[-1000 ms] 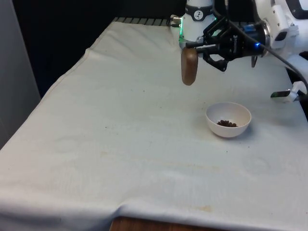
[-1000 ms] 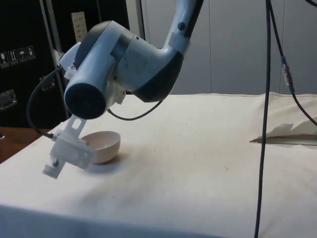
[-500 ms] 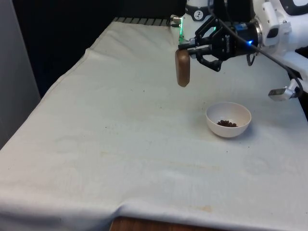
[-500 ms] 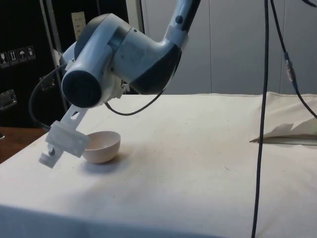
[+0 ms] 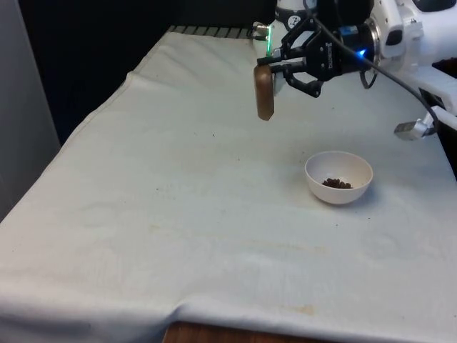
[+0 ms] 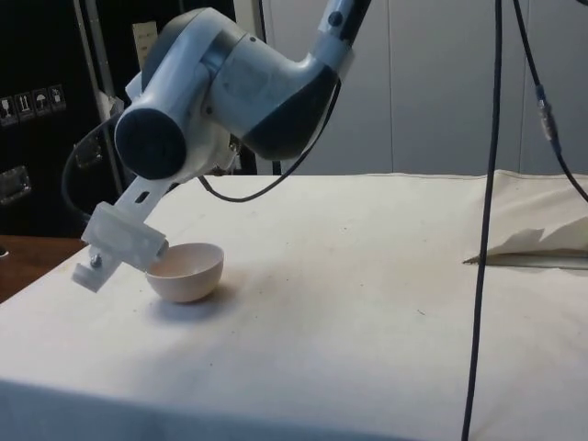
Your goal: Pour the coffee beans from the cup into the bowl.
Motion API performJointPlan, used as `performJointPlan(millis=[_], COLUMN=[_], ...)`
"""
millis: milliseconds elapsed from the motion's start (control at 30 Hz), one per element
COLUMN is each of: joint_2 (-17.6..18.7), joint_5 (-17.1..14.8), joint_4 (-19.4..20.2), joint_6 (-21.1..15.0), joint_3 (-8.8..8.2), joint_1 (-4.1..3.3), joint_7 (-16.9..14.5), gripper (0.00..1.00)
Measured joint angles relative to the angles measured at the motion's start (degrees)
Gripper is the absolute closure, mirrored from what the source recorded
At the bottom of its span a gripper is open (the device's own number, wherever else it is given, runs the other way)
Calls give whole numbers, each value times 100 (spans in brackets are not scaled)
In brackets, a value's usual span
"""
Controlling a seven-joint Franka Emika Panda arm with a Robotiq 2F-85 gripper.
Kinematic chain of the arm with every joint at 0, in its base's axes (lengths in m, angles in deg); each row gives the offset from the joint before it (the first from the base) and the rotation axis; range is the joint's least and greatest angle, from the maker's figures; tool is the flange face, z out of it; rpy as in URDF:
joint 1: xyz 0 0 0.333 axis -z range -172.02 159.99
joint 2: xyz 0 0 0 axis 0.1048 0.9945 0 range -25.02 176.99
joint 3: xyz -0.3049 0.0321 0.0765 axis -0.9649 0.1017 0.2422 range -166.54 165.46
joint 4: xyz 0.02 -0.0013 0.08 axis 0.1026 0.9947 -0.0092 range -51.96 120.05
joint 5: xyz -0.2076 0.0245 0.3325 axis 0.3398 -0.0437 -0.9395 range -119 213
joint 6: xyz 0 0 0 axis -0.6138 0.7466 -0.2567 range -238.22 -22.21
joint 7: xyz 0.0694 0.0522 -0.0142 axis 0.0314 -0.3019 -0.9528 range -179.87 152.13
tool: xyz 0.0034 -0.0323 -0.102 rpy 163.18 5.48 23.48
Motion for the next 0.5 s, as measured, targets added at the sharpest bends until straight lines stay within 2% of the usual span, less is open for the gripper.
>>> performJointPlan(millis=[500], joint_2=[-241], joint_5=[-458], joint_4=[149], joint_6=[-57], joint_3=[-29], joint_1=[40], joint_7=[92], gripper=[100])
